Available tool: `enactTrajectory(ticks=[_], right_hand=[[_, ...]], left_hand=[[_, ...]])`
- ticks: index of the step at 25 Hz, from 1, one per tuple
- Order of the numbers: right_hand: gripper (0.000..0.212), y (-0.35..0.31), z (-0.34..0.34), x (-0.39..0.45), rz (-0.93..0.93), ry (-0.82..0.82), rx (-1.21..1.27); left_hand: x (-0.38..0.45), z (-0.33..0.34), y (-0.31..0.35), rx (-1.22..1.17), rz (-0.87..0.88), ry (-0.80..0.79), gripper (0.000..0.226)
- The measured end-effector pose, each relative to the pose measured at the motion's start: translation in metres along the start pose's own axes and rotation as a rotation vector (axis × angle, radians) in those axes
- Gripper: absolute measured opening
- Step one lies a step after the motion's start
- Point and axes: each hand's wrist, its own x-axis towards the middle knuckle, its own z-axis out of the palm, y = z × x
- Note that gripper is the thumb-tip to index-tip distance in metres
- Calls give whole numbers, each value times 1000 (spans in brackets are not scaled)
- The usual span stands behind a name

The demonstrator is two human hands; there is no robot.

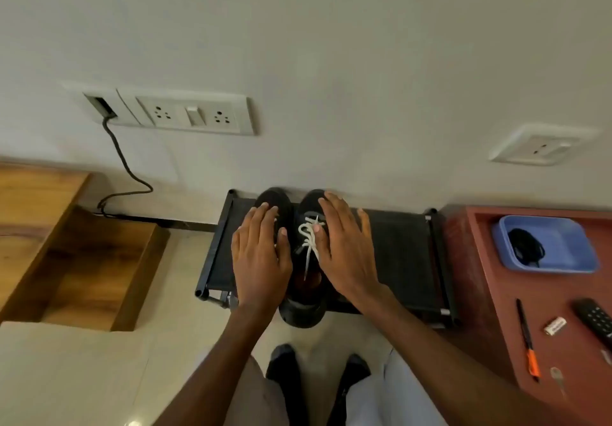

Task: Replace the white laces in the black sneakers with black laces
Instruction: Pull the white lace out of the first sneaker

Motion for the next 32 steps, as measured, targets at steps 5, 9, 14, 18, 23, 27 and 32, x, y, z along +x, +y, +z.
enactTrajectory(ticks=[5, 9, 14, 18, 23, 27, 32], right_hand=[[49, 9, -2, -26, -15, -49, 41], [47, 15, -32, -56, 17, -116, 129], [43, 11, -62, -78, 99, -202, 252], [49, -1, -62, -75, 147, -270, 295], [51, -11, -39, -51, 99, -323, 261], [45, -10, -16, -23, 35, -366, 271], [43, 17, 4, -2, -89, -516, 227]], left_hand=[[-25, -6, -2, 9, -12, 161, 33], [-57, -23, 10, 48, -132, 119, 28], [-76, -37, 34, 284, -38, -52, 32], [-70, -39, 16, 292, -84, -126, 29], [-57, -31, 7, 292, -122, -372, 48], [-54, -24, 16, 370, -69, -653, 66], [-42, -11, 17, 485, -94, -720, 65]])
